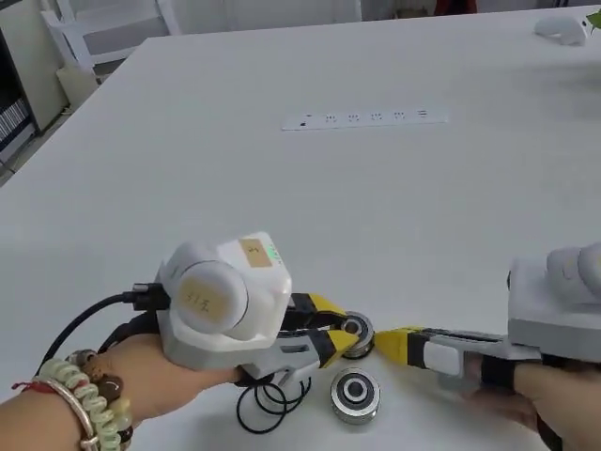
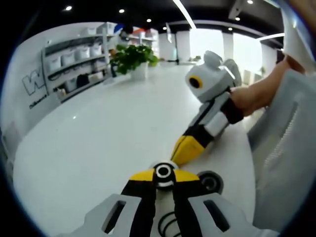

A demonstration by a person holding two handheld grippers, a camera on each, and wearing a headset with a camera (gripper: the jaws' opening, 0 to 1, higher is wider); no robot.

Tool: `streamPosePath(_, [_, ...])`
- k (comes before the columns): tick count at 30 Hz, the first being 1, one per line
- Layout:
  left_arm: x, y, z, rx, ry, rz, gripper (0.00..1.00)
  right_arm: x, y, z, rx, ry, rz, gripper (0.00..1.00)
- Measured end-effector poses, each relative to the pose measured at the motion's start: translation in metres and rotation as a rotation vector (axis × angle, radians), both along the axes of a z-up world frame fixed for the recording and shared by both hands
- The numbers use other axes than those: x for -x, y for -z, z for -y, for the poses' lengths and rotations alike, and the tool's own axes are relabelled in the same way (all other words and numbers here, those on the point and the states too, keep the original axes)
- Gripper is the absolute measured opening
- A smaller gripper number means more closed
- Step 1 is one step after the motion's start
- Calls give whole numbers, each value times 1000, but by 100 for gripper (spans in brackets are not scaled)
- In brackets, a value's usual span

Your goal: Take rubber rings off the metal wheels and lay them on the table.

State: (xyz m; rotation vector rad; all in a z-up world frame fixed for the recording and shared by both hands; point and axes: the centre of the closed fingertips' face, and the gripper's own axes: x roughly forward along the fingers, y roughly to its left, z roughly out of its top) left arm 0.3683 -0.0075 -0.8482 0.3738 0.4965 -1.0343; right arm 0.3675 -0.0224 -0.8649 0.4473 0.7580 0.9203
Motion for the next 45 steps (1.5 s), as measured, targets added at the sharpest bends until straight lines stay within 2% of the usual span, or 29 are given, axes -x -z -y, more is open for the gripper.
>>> streamPosePath(2, [0, 0, 0, 0, -1, 1, 13, -2, -1, -1, -12, 16, -43, 0])
streamPosePath(5, [0, 0, -1, 3, -4, 2, 13, -3, -3, 0, -31, 15, -43, 0])
streamPosePath(7, [-1, 0, -1, 4, -5, 5, 13, -7, -18, -1, -138, 62, -61, 0])
streamPosePath(8, [-1, 0, -1, 6, -6, 6, 13, -2, -18, -2, -150, 44, -103, 0])
streamPosePath(9, [-1, 0, -1, 6, -6, 5, 13, -3, -13, 0, -111, 42, -69, 0])
streamPosePath(10, [-1, 0, -1, 5, -5, 6, 13, -2, -13, 0, -114, 38, -67, 0])
streamPosePath(13, [-1, 0, -1, 4, -8, 8, 13, -2, -14, -1, -125, 40, -78, 0])
streamPosePath(17, [0, 1, -1, -5, -5, 31, 13, 0, -16, -2, -182, 47, -146, 0])
streamPosePath(21, [-1, 0, -1, 2, -20, 22, 13, 1, -16, -3, -191, 48, -143, 0])
streamPosePath(23, [-1, 0, -1, 1, -18, 27, 13, 2, -17, -5, -209, 44, -154, 0])
streamPosePath(25, [-1, 0, -1, 3, -24, 25, 13, 3, -18, -5, -203, 36, -139, 0])
streamPosePath(31, [-2, 1, 0, 3, -34, 25, 13, 10, -18, -10, -200, 3, -134, 0])
streamPosePath(35, [-3, 1, -1, 2, -38, 28, 13, 8, -18, -9, -220, 15, -149, 0])
streamPosePath(40, [-2, 0, -1, -3, -31, 31, 13, 7, -17, -8, -219, 19, -147, 0])
streamPosePath(45, [-3, 0, -1, 3, -25, 21, 14, 4, -16, -4, -228, 54, -153, 0])
